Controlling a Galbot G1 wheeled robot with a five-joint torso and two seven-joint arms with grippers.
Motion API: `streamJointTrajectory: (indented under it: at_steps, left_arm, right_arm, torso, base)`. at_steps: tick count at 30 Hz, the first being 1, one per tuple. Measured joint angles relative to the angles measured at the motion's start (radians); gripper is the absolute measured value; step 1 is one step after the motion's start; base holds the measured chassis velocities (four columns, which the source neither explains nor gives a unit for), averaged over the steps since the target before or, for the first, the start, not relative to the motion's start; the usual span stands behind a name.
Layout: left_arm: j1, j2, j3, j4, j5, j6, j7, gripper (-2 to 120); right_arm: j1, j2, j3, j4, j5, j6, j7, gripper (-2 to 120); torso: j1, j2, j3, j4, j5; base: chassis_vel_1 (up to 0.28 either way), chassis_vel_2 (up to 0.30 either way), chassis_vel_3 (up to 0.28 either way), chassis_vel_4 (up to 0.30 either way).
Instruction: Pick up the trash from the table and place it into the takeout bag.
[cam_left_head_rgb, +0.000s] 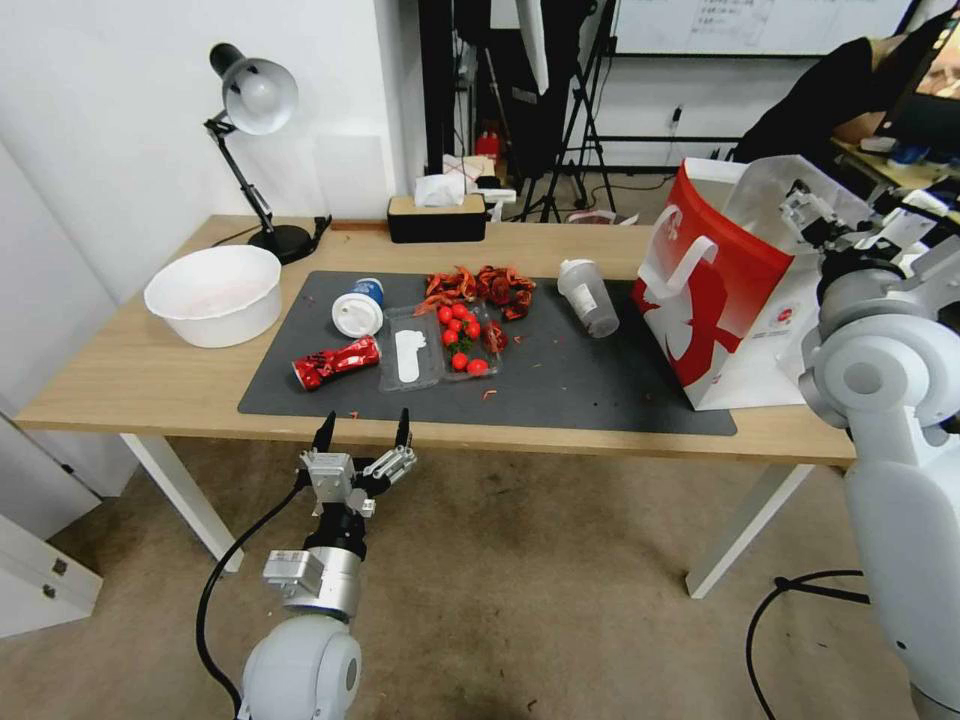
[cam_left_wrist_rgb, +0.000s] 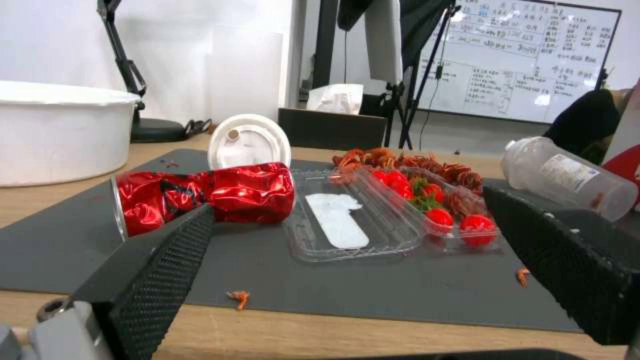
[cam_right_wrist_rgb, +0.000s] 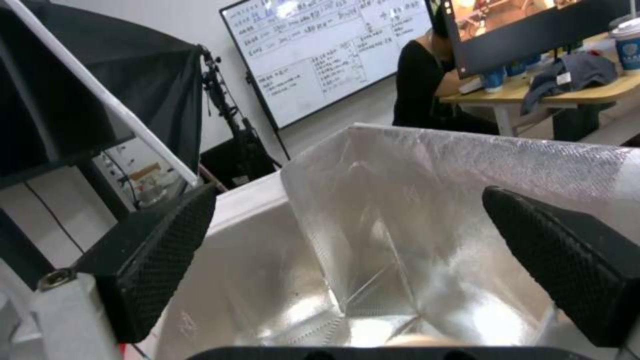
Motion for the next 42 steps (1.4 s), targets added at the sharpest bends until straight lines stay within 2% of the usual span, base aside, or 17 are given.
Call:
streamJointTrajectory:
  at_steps: [5, 7, 8, 9, 11, 12, 14, 15, 16, 19, 20, 24, 25, 27, 28, 36, 42]
  left_arm:
    - [-0.007, 0.0, 0.001, 0.007, 0.0, 0.0, 0.0, 100]
    - [-0.012, 0.001, 0.001, 0.009, 0.0, 0.002, 0.0, 100]
    - [-0.012, 0.001, 0.001, 0.009, 0.0, 0.002, 0.0, 100]
    - [-0.013, 0.002, 0.001, 0.01, 0.0, 0.002, 0.0, 100]
    - [-0.019, 0.004, 0.0, 0.014, -0.003, 0.003, 0.0, 100]
    - [-0.019, 0.004, 0.0, 0.014, -0.003, 0.003, 0.0, 100]
    - [-0.021, 0.005, 0.0, 0.015, -0.005, 0.004, 0.0, 100]
    - [-0.022, 0.007, -0.001, 0.016, -0.006, 0.004, 0.0, 100]
    - [-0.022, 0.007, -0.001, 0.016, -0.006, 0.004, 0.0, 100]
    - [-0.026, 0.008, 0.0, 0.022, -0.006, 0.004, 0.0, 100]
    - [-0.026, 0.008, 0.0, 0.022, -0.006, 0.004, 0.0, 100]
    - [-0.028, 0.011, 0.0, 0.027, -0.007, 0.003, 0.0, 100]
    - [-0.028, 0.011, 0.0, 0.027, -0.007, 0.003, 0.0, 100]
    - [-0.029, 0.014, -0.002, 0.029, -0.008, 0.0, 0.0, 100]
    - [-0.03, 0.016, -0.002, 0.03, -0.008, -0.001, -0.001, 100]
    - [-0.03, 0.027, -0.011, 0.034, -0.009, -0.011, -0.001, 100]
    - [-0.03, 0.031, -0.016, 0.034, -0.01, -0.014, -0.002, 100]
  right_arm:
    - [0.009, -0.002, 0.002, -0.004, -0.001, -0.016, 0.011, 100]
    - [0.011, 0.001, 0.001, 0.002, 0.018, 0.062, -0.048, 100]
    - [0.011, 0.001, 0.001, 0.002, 0.018, 0.062, -0.048, 100]
    - [0.006, 0.003, 0.001, 0.015, 0.037, 0.108, -0.094, 100]
    - [-0.058, 0.004, 0.001, 0.067, 0.061, 0.25, -0.301, 100]
    - [-0.058, 0.004, 0.001, 0.067, 0.061, 0.25, -0.301, 100]
    - [-0.13, 0.005, -0.003, 0.107, 0.043, 0.303, -0.421, 100]
    - [-0.192, 0.009, -0.011, 0.134, -0.018, 0.342, -0.509, 100]
    - [-0.192, 0.009, -0.011, 0.134, -0.018, 0.342, -0.509, 100]
    - [-0.324, 0.026, -0.043, 0.168, -0.244, 0.416, -0.643, 100]
    - [-0.324, 0.026, -0.043, 0.168, -0.244, 0.416, -0.643, 100]
    - [-0.472, 0.053, -0.082, 0.183, -0.483, 0.458, -0.673, 100]
    - [-0.472, 0.053, -0.082, 0.183, -0.483, 0.458, -0.673, 100]
    - [-0.585, 0.076, -0.127, 0.149, -0.676, 0.508, -0.654, 100]
    - [-0.613, 0.082, -0.143, 0.139, -0.716, 0.519, -0.638, 100]
    - [-0.749, 0.117, -0.211, 0.086, -0.872, 0.565, -0.514, 100]
    - [-0.795, 0.139, -0.256, 0.063, -0.906, 0.583, -0.462, 100]
  torso:
    - [0.0, 0.0, 0.0, 0.0, 0.0]
    - [0.0, 0.0, 0.0, 0.0, 0.0002]
    - [0.0, 0.0, 0.0, 0.0, 0.0002]
    - [0.0, 0.0, 0.0, 0.0001, 0.0]
    - [0.0, 0.0, 0.0, 0.0001, -0.0002]
    - [0.0, 0.0, 0.0, 0.0001, -0.0002]
    - [0.0, 0.0, 0.0, -0.0001, -0.0001]
    - [0.0, 0.0, 0.0, -0.0001, -0.0001]
    - [0.0, 0.0, 0.0, -0.0001, -0.0001]
    - [0.0, 0.0, 0.0, -0.0001, 0.0]
    - [0.0, 0.0, 0.0, -0.0001, 0.0]
    - [0.0, 0.0, 0.0, -0.0001, -0.0001]
    - [0.0, 0.0, 0.0, -0.0001, -0.0001]
    - [0.0, 0.0, 0.0, 0.0, 0.0]
    - [0.0, 0.0, 0.0, 0.0, 0.0001]
    - [0.0, 0.0, 0.0, 0.0, -0.0002]
    - [0.0, 0.0, 0.0, 0.0, -0.0001]
  base:
    - [0.0, 0.0, 0.0, 0.0]
    - [0.0, 0.0, 0.0, 0.0]
    - [0.0, 0.0, 0.0, 0.0]
    - [0.0, 0.0, 0.0, 0.0]
    - [0.0, 0.0, 0.0, 0.0]
    - [0.0, 0.0, 0.0, 0.0]
    - [0.0, 0.0, 0.0, 0.0]
    - [0.0, 0.0, 0.0, 0.0]
    - [0.0, 0.0, 0.0, 0.0]
    - [0.0, 0.0, 0.0, 0.0]
    - [0.0, 0.0, 0.0, 0.0]
    - [0.0, 0.0, 0.0, 0.0]
    - [0.0, 0.0, 0.0, 0.0]
    - [0.0, 0.0, 0.0, 0.0]
    - [0.0, 0.0, 0.0, 0.0]
    - [0.0, 0.0, 0.0, 0.0]
    - [0.0, 0.0, 0.0, 0.0]
